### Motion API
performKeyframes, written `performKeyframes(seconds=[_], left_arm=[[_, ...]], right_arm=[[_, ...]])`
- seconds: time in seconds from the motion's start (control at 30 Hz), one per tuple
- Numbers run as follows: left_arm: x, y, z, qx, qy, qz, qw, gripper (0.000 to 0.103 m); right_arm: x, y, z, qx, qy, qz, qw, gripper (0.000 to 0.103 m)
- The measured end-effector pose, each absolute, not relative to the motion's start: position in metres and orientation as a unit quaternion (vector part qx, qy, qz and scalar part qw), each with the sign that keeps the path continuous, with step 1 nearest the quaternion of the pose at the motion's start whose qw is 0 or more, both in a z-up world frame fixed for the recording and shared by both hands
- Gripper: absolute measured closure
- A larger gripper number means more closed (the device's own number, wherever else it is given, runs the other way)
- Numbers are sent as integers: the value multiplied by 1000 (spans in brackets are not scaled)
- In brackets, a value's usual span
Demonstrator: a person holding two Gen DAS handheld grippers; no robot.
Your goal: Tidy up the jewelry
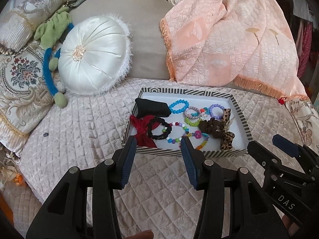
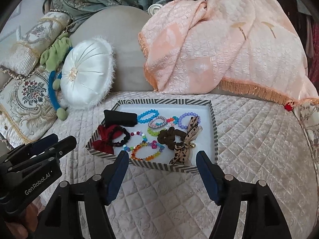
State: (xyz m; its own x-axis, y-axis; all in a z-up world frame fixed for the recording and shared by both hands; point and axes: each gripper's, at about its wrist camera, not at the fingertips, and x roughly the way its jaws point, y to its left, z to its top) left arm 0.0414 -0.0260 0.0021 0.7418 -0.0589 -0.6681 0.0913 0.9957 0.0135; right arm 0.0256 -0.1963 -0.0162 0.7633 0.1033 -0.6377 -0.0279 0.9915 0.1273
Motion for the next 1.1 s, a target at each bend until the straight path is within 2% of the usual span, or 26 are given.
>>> performKeyframes(seconds=[1.1], left_arm=[[33,-29,2,28,353,-43,934,57]], right_arm=[[19,-188,-20,39,352,42,934,34]])
